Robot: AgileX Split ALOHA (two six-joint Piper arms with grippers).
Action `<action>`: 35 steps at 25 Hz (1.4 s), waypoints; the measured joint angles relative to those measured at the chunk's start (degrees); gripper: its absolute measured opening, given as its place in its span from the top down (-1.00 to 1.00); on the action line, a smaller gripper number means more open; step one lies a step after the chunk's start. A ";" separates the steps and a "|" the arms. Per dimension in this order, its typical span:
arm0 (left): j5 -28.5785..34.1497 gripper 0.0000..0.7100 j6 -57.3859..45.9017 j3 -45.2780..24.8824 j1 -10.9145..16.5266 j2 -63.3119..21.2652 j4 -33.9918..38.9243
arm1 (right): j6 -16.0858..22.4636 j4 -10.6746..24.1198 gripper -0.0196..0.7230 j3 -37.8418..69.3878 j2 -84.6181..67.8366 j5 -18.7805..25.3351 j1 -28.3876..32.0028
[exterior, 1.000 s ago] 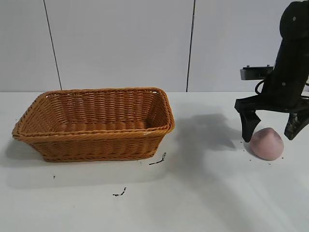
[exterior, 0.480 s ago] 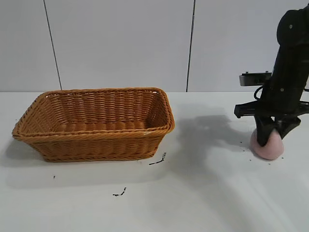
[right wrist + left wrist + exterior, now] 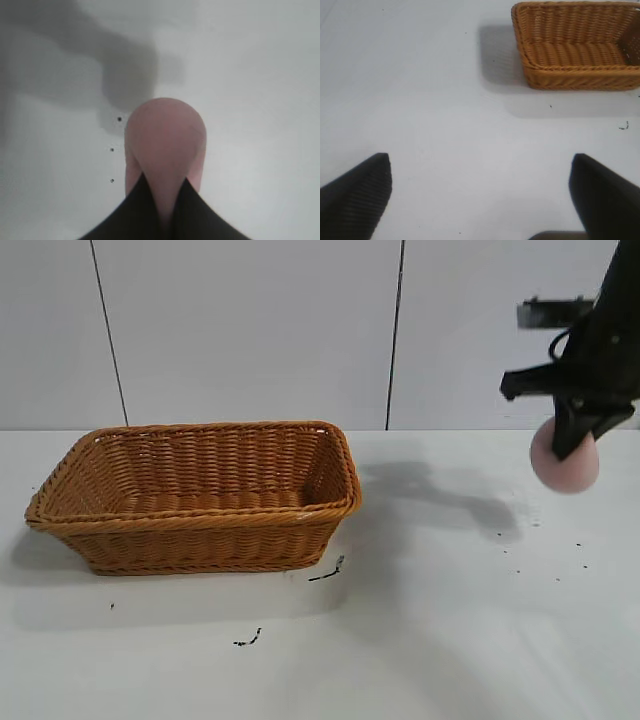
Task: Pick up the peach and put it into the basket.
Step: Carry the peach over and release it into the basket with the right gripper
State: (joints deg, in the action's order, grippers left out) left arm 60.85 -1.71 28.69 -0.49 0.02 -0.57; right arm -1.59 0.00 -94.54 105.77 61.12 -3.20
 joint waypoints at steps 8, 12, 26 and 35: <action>0.00 -0.95 0.00 0.00 0.00 0.00 0.00 | -0.19 -3.40 0.99 -18.51 9.47 6.71 -7.04; 0.00 -0.95 0.00 0.00 0.00 0.00 0.00 | -0.19 -3.89 0.99 -27.97 14.84 8.21 -15.47; 0.00 -0.95 0.00 0.00 0.00 0.00 0.00 | -2.83 -4.72 0.99 -34.85 31.78 -2.36 -33.52; 0.00 -0.95 0.00 0.00 0.00 0.00 0.00 | -2.90 -3.36 0.75 -34.85 38.75 -4.44 -33.52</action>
State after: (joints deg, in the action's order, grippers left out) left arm 60.85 -1.71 28.69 -0.49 0.02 -0.57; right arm -4.49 -3.36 -129.39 144.52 56.67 -36.72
